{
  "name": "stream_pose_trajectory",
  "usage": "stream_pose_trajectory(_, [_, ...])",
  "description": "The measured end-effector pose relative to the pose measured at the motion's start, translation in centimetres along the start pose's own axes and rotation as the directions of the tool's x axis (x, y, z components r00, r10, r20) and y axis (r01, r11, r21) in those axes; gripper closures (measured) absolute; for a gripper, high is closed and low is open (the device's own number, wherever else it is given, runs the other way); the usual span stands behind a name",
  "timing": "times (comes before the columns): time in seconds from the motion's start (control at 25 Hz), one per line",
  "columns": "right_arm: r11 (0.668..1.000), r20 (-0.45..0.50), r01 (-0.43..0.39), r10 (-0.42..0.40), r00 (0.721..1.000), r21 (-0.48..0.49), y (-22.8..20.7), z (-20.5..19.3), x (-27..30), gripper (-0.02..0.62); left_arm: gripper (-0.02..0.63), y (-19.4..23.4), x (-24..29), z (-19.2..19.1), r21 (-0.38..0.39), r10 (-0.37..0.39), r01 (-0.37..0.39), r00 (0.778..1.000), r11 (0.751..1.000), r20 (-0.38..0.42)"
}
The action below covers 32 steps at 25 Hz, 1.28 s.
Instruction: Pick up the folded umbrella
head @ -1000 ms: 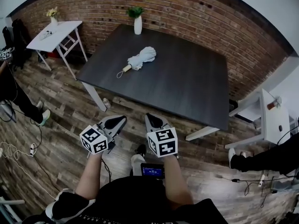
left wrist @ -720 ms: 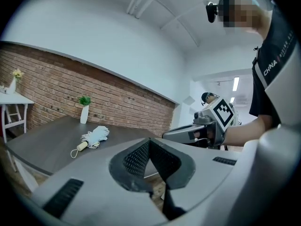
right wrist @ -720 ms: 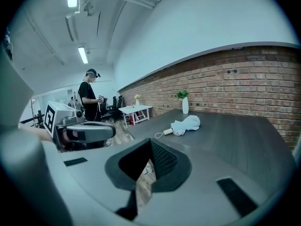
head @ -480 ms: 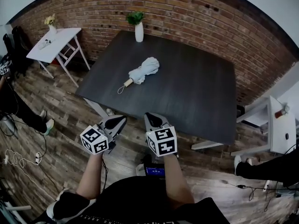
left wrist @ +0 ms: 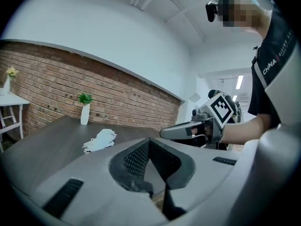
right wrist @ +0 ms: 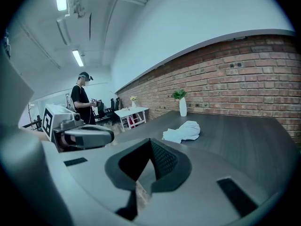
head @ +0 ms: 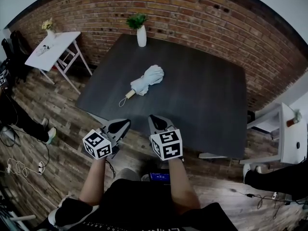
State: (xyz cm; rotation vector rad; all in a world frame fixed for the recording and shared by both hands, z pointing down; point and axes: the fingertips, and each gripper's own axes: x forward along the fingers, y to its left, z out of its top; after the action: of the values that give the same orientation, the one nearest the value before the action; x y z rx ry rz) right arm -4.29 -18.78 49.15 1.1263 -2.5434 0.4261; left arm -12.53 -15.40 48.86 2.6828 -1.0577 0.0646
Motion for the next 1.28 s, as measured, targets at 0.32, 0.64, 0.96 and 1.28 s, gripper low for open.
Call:
stream_pose_trajectory(0.32, [0.994,-0.011,0.086,-0.085,0.996,0.063,-2.7,0.0,2.4,0.588,0.604,4.1,1.8,-0.5,-0.033,-0.005,0.004,1.000,0.999,-0.029])
stream_pose_trajectory(0.64, [0.974,-0.027,0.197,-0.196,0.980,0.114,-6.4,1.7,6.0,0.588,0.604,9.8,6.4,1.0,-0.046,-0.124,0.121,0.991,0.992,-0.058])
stream_pose_trajectory(0.96, [0.935,0.000,0.312,-0.316,0.949,0.168,-9.1,5.5,11.8,0.588,0.604,16.4,9.4,3.0,-0.026,-0.218,0.216,0.971,0.976,-0.098])
stream_pose_trajectory(1.28, [0.909,-0.032,0.371,-0.372,0.928,0.191,-9.0,5.7,15.1,0.588,0.604,20.8,10.9,3.3,-0.049,-0.283,0.280,0.952,0.959,-0.115])
